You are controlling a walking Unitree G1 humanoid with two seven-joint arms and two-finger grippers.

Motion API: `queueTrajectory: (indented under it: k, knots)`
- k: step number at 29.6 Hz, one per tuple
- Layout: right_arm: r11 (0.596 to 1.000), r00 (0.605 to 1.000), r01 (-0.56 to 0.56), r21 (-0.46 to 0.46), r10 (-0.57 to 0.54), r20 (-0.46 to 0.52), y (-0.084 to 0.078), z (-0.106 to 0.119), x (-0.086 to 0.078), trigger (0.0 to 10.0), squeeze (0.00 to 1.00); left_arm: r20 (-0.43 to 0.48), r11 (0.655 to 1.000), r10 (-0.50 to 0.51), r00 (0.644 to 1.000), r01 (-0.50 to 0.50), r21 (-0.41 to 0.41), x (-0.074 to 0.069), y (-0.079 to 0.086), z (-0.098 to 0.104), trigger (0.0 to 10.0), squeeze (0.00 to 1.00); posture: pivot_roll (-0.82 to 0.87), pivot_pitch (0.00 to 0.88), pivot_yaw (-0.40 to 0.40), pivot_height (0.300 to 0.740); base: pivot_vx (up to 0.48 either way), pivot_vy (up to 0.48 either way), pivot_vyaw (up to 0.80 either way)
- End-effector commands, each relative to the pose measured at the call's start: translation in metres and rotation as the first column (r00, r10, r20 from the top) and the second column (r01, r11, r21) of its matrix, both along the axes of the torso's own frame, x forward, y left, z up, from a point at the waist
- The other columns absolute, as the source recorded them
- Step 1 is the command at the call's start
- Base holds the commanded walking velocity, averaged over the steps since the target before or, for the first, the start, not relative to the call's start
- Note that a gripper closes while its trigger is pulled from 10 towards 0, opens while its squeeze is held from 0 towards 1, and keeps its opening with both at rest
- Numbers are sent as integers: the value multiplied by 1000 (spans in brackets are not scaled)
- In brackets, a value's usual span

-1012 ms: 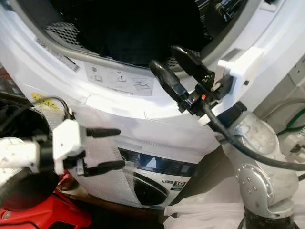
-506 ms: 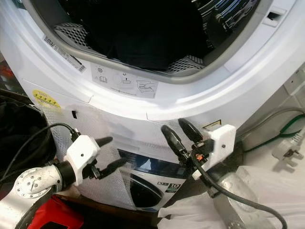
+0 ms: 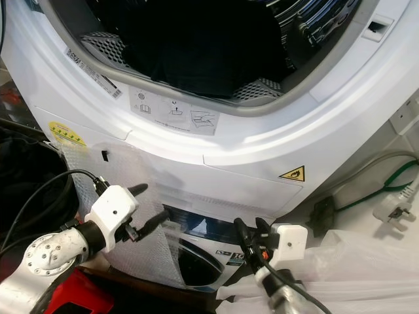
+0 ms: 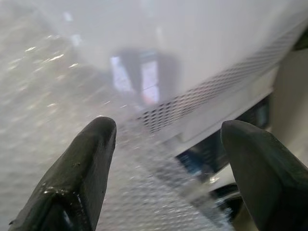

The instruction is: Clothes washing

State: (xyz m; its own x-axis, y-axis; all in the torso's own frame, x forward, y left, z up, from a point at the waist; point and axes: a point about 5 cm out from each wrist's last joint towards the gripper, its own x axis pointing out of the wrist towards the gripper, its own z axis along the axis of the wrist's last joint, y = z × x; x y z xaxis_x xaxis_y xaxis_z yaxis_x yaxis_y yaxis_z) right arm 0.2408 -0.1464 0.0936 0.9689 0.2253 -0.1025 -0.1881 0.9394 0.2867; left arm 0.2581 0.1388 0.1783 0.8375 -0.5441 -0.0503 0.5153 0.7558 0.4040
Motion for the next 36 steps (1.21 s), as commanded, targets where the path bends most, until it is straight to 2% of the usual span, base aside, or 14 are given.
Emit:
queueTrajectory:
  k: [1,3,4,6,10,13,17,19,20,26,29,35,36]
  knots:
    - [999,999,45,-22,-46,-9,-6,-6,2,10000,0,17,1000,21,1000,-21,-12,3,0,0,10000,0,227,182,-155,740,0,0,0]
    - [999,999,39,-35,-38,30,4,-4,10,10000,0,5,1000,5,1000,-5,1,3,-4,-4,10000,0,232,189,-130,740,0,0,0]
    - [999,999,39,-35,-38,30,4,-4,10,10000,0,5,1000,5,1000,-5,1,3,-4,-4,10000,0,232,189,-130,740,0,0,0]
    - [997,998,28,-68,-24,54,13,-6,16,10000,0,-38,999,-42,998,43,27,2,-8,-16,10000,0,234,189,-118,740,0,0,0]
    - [995,999,23,-95,-19,37,14,-14,16,10000,0,-65,997,-69,996,71,29,1,-10,-23,10000,0,236,185,-110,740,0,0,0]
    - [983,1000,12,-184,-11,5,9,-30,11,10000,0,-103,996,-85,991,87,21,0,-14,-31,10000,0,243,184,-78,740,0,0,0]
    - [980,1000,19,-199,-19,1,8,-36,11,10000,0,-134,995,-94,986,95,7,0,-14,-37,10000,0,234,181,-63,740,0,0,0]
    - [974,999,41,-224,-44,-9,4,-43,11,10000,0,-174,995,-97,980,100,12,1,-12,-49,10000,0,221,177,-60,740,0,0,0]
    - [968,997,66,-243,-75,-29,-1,-52,8,10000,0,-207,995,-94,974,100,19,1,-11,-62,10000,0,215,177,-63,740,0,0,0]
    - [946,991,93,-311,-119,-64,-14,-66,2,10000,0,-276,997,-73,958,77,5,-3,-12,-85,10000,0,195,173,-81,740,0,0,0]
    - [932,983,84,-352,-134,-121,-24,-80,-7,10000,0,-358,997,-67,931,75,8,-13,-11,-110,10000,0,185,170,-94,740,0,0,0]
    - [932,970,53,-360,-133,-202,-26,-97,-14,10000,0,-431,1000,-29,902,27,-12,-16,-7,-128,10000,0,180,160,-106,740,0,0,0]
    - [934,957,29,-357,-129,-260,-27,-108,-20,10000,0,-470,1000,-6,882,12,9,-19,-4,-142,10000,0,193,140,-110,740,0,0,0]
